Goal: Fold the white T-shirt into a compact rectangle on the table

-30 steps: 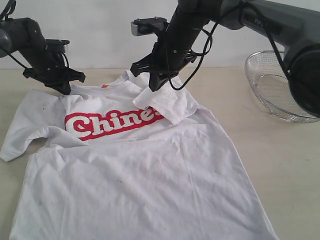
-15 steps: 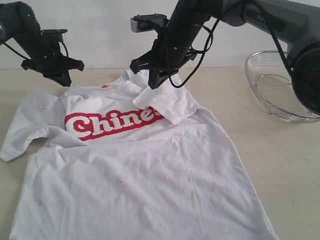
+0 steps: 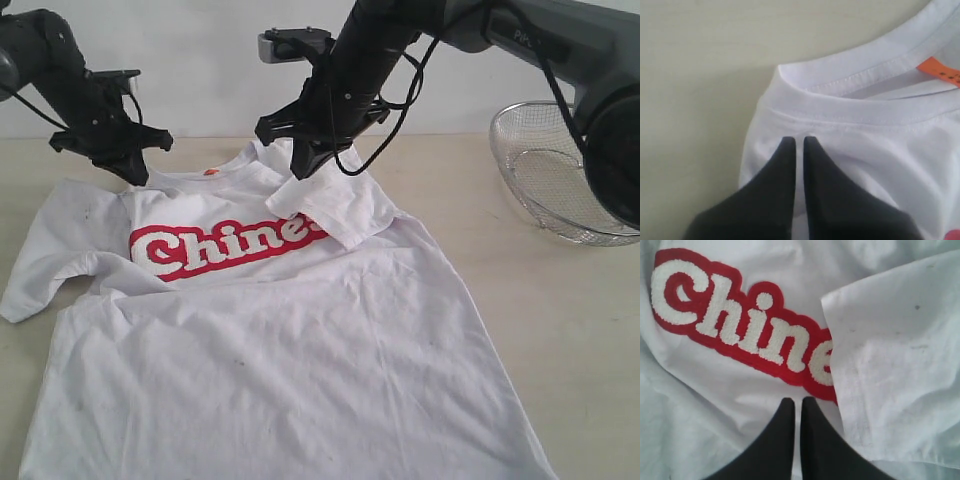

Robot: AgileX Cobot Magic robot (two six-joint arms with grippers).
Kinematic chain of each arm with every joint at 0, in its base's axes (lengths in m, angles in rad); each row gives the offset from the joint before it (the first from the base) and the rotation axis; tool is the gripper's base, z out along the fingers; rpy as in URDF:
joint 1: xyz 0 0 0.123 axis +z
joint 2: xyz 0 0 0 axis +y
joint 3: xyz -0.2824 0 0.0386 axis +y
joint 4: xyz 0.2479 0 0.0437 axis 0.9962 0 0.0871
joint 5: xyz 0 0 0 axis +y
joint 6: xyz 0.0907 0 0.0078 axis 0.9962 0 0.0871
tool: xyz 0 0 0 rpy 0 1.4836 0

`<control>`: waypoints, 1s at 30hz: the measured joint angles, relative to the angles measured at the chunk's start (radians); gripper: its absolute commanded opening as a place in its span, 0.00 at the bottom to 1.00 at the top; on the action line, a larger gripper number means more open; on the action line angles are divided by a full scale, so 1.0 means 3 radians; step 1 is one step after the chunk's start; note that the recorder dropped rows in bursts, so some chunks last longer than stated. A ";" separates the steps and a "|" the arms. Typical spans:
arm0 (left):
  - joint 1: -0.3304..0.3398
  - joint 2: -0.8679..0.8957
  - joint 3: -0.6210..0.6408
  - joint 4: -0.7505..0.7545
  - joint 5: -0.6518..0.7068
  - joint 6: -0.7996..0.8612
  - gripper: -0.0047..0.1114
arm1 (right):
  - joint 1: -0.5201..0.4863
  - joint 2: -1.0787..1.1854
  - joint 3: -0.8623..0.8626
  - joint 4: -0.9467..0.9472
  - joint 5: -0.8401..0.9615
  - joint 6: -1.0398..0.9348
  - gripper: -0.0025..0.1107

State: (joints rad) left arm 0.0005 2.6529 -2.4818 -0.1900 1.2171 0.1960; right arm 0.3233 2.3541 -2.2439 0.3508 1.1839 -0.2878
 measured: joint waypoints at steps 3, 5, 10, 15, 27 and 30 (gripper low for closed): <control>0.0000 0.0060 0.0000 -0.0027 0.0008 0.0000 0.08 | 0.0000 0.0000 0.0000 0.0008 0.0000 -0.0008 0.02; 0.0000 0.0068 0.0000 -0.0035 0.0008 0.0000 0.08 | 0.0000 0.0000 0.0000 0.0008 0.0000 -0.0008 0.02; 0.0000 0.0092 0.0000 -0.0035 0.0008 0.0000 0.08 | 0.0000 0.0000 0.0000 0.0008 0.0014 -0.0008 0.02; -0.0002 0.0129 -0.0008 0.0057 0.0008 -0.0013 0.08 | 0.0000 0.0000 0.0000 0.0008 0.0016 -0.0024 0.02; -0.0006 0.0148 -0.0045 0.0318 -0.0006 -0.0101 0.08 | 0.0000 0.0000 0.0000 0.0021 0.0016 -0.0037 0.02; -0.0006 0.0165 -0.0073 0.0347 -0.0006 -0.0101 0.08 | 0.0000 0.0000 0.0000 0.0021 0.0018 -0.0037 0.02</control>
State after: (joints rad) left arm -0.0013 2.7023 -2.5038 -0.0859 1.2154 0.1657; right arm 0.3233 2.3541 -2.2439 0.3571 1.1894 -0.2991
